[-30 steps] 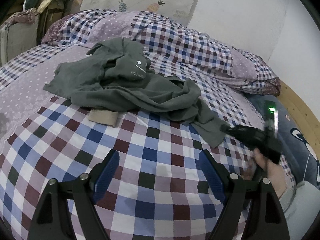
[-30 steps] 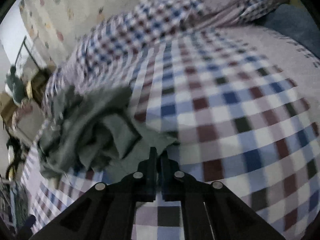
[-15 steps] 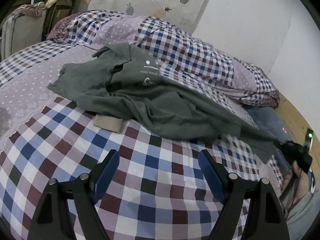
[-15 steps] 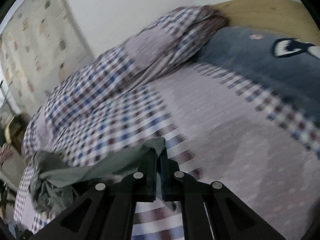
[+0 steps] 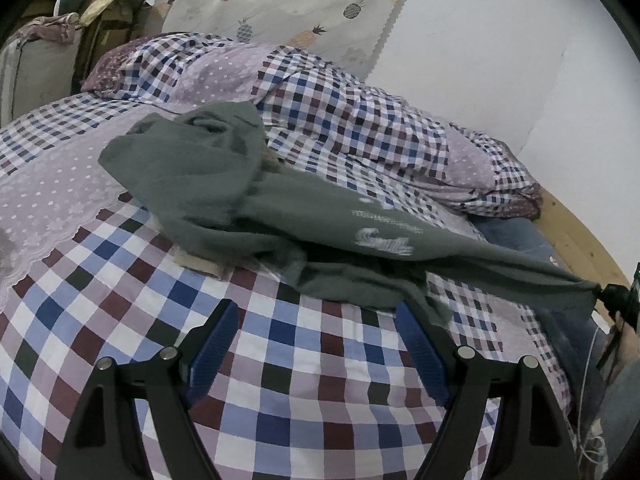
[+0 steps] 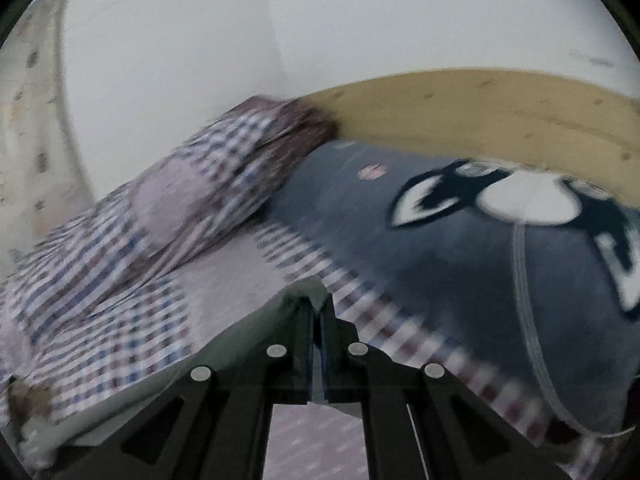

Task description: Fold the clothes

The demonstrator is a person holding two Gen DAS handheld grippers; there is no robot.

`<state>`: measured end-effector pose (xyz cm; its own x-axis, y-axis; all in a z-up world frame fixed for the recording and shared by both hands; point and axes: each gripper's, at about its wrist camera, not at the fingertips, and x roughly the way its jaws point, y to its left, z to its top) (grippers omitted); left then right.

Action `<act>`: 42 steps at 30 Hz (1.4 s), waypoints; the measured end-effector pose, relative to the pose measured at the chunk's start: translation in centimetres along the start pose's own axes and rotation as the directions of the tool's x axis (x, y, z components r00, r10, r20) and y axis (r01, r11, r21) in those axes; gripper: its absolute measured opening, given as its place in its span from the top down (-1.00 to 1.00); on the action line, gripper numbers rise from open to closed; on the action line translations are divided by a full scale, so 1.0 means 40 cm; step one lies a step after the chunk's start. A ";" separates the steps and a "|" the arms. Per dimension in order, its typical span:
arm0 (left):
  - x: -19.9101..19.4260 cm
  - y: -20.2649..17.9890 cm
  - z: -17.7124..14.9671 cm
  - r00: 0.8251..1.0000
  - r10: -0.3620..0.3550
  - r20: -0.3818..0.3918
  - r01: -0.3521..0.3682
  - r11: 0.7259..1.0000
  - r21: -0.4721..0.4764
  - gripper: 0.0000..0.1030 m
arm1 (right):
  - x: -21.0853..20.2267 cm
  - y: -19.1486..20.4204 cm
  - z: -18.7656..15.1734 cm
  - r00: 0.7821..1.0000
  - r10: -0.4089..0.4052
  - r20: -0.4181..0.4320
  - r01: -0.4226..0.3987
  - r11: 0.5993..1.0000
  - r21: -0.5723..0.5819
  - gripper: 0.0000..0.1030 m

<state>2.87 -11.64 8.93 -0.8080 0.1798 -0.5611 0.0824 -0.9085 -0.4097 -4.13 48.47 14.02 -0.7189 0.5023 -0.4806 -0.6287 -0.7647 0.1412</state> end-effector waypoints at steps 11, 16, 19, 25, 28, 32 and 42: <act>0.009 -0.007 -0.006 1.000 -0.008 -0.004 0.008 1.000 -0.004 -0.64 | 0.067 -0.039 -0.076 0.969 -0.222 -0.108 0.217 0.974 -0.057 0.63; 0.013 -0.004 -0.010 1.000 0.002 -0.016 -0.002 1.000 -0.020 -0.64 | 0.035 0.010 -0.194 0.976 -0.153 -0.155 0.151 0.988 -0.028 0.14; 0.013 0.002 -0.009 1.000 0.001 -0.011 -0.001 0.999 -0.038 -0.64 | -0.002 0.068 -0.260 0.980 -0.047 -0.191 0.042 0.999 -0.034 0.13; 0.014 0.032 -0.006 1.000 -0.010 -0.013 0.009 0.995 -0.098 -0.64 | -0.091 0.260 -0.424 0.882 0.339 -0.328 -0.375 0.925 -0.053 0.13; 0.014 0.047 -0.006 1.000 -0.019 -0.015 0.017 0.992 -0.127 -0.64 | -0.136 0.393 -0.522 0.791 0.447 -0.418 -0.550 0.818 -0.166 0.13; 0.014 0.060 -0.006 0.998 -0.051 -0.024 0.046 0.988 -0.148 -0.64 | -0.171 0.531 -0.630 0.742 0.452 -0.495 -0.643 0.688 -0.336 0.13; 0.012 0.091 0.002 1.000 -0.018 0.011 0.020 0.984 -0.179 -0.64 | -0.124 0.694 -0.742 0.726 0.400 -0.559 -0.677 0.554 -0.484 0.52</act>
